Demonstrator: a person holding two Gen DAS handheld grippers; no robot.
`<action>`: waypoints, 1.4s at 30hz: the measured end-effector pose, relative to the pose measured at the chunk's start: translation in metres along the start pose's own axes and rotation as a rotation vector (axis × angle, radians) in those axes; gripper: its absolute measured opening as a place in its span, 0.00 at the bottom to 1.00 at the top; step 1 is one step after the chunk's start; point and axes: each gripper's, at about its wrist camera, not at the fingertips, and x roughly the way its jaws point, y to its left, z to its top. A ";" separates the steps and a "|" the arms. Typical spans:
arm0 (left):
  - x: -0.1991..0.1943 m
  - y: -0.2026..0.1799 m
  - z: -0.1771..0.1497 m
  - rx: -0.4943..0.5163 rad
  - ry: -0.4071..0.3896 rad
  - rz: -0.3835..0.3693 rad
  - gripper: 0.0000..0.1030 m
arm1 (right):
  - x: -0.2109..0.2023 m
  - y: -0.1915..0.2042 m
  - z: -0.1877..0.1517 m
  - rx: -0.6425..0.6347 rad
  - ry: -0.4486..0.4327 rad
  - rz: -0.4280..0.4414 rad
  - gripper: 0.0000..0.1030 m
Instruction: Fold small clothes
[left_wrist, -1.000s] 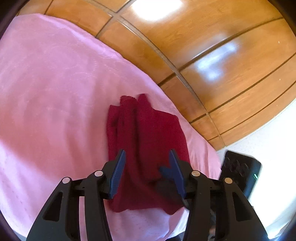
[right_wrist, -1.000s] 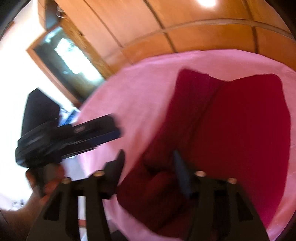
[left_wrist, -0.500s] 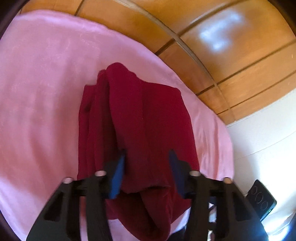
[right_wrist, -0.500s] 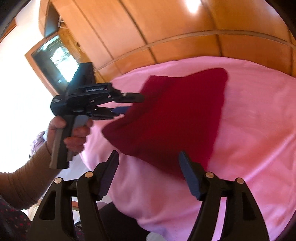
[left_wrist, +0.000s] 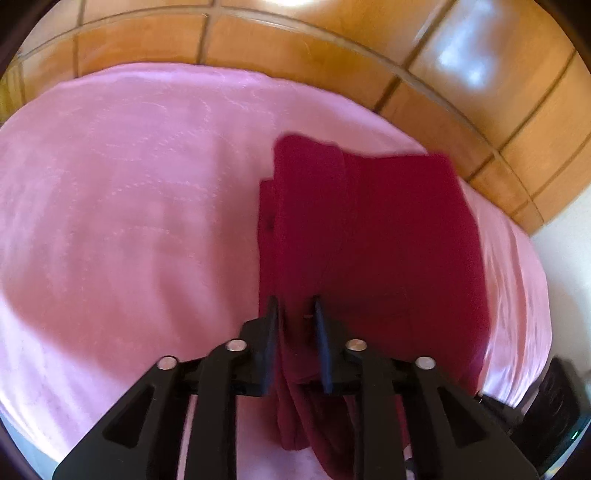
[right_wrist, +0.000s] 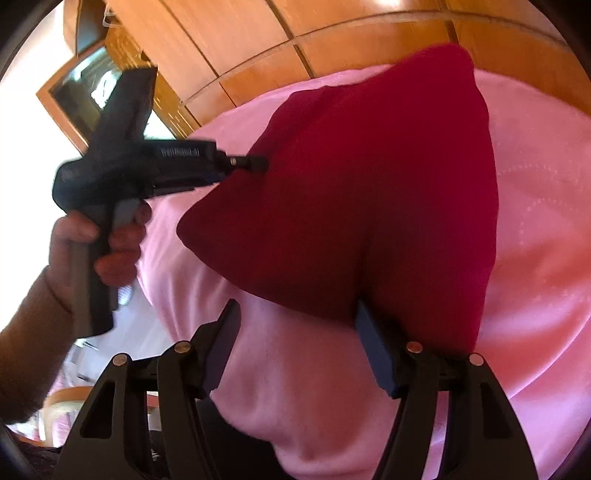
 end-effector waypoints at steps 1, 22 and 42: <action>-0.010 0.001 0.001 -0.013 -0.025 -0.001 0.21 | -0.001 -0.002 0.001 0.004 0.001 0.008 0.62; 0.002 -0.048 -0.012 0.109 -0.153 0.025 0.21 | -0.048 -0.069 0.110 0.151 -0.215 -0.060 0.45; 0.001 -0.038 -0.033 0.123 -0.205 0.054 0.21 | 0.036 -0.097 0.133 0.105 -0.102 -0.156 0.55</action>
